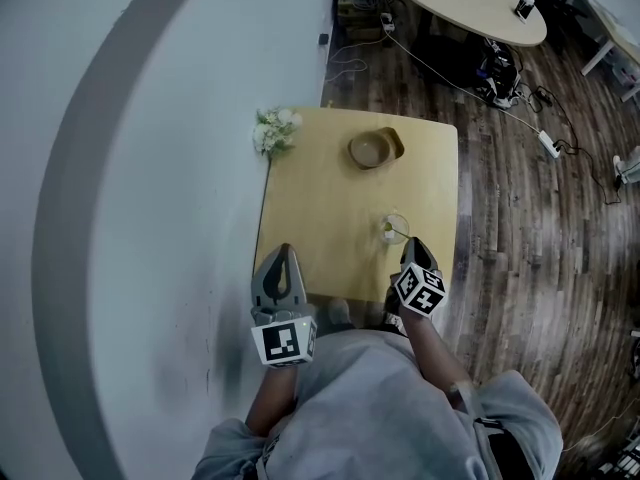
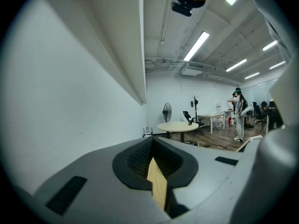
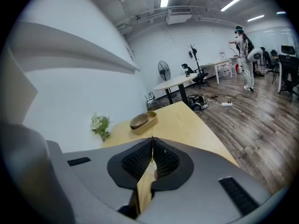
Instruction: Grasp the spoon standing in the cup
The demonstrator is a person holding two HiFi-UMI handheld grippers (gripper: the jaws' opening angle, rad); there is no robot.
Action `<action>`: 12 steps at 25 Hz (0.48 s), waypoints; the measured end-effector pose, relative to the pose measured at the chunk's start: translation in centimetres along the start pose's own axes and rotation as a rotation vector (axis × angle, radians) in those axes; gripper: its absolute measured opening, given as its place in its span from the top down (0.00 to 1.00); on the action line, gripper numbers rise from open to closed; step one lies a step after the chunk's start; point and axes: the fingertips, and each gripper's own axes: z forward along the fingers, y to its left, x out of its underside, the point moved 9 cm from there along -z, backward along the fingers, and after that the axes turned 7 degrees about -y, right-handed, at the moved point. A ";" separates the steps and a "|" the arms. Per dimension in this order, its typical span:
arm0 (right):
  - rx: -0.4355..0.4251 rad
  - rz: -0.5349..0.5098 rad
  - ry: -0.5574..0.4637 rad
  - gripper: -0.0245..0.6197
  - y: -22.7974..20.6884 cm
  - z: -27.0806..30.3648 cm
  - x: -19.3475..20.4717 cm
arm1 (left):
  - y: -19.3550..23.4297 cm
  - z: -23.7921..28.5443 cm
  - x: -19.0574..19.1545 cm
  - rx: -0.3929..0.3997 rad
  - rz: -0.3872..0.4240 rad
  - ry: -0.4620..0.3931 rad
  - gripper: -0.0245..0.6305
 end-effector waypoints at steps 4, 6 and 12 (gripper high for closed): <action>-0.024 -0.032 -0.023 0.96 0.4 -0.7 -1.1 | -0.5 0.3 0.0 0.016 -0.006 -0.004 0.96; -0.036 -0.048 -0.041 0.96 0.6 -1.2 -1.7 | -0.8 0.4 0.1 0.029 -0.008 -0.008 0.96; -0.075 -0.071 -0.116 0.96 1.2 -3.3 -4.4 | -1.9 0.7 0.1 0.062 -0.016 -0.018 0.96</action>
